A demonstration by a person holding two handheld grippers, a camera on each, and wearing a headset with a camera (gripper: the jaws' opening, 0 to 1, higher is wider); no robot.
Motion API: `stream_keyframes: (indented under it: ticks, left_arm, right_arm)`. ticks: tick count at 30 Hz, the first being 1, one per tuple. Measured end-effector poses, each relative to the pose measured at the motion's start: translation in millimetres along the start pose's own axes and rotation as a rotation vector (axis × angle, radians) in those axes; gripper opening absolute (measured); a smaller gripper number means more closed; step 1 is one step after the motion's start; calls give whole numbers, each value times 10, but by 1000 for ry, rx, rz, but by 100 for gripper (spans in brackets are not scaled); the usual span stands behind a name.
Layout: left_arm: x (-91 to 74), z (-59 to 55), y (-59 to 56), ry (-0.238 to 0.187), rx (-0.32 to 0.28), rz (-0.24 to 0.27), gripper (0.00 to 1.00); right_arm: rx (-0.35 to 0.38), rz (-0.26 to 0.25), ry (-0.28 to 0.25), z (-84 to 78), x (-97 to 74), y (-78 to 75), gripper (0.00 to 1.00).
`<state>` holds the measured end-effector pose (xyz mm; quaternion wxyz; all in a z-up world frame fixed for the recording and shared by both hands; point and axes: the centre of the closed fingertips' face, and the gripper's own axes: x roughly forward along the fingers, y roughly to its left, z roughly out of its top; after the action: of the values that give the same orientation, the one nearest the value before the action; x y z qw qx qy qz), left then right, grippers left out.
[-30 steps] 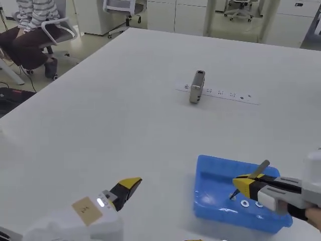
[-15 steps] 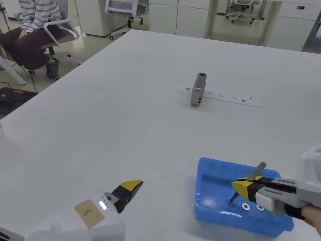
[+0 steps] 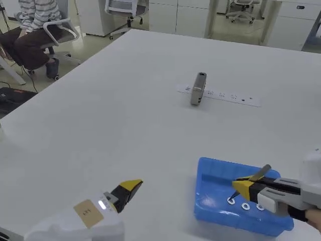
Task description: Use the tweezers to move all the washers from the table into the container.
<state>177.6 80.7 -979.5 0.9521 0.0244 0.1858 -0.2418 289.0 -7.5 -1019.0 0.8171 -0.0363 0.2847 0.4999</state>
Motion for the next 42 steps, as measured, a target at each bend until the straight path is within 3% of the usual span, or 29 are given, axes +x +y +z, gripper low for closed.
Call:
stream_keyframes:
  ticks: [12,22,35,42]
  left_arm:
    - [4,-15,-4,8,1,-3,81]
    - [5,-23,-2,11,3,-3,81]
    - [8,-39,-11,23,11,-6,80]
    - [10,-47,-16,28,13,-9,80]
  right_arm:
    - [35,16,-75,142,-168,103,3]
    - [91,60,-116,206,-329,333,3]
    - [127,117,-76,-27,-426,578,3]
    - [102,125,6,-287,-383,616,4]
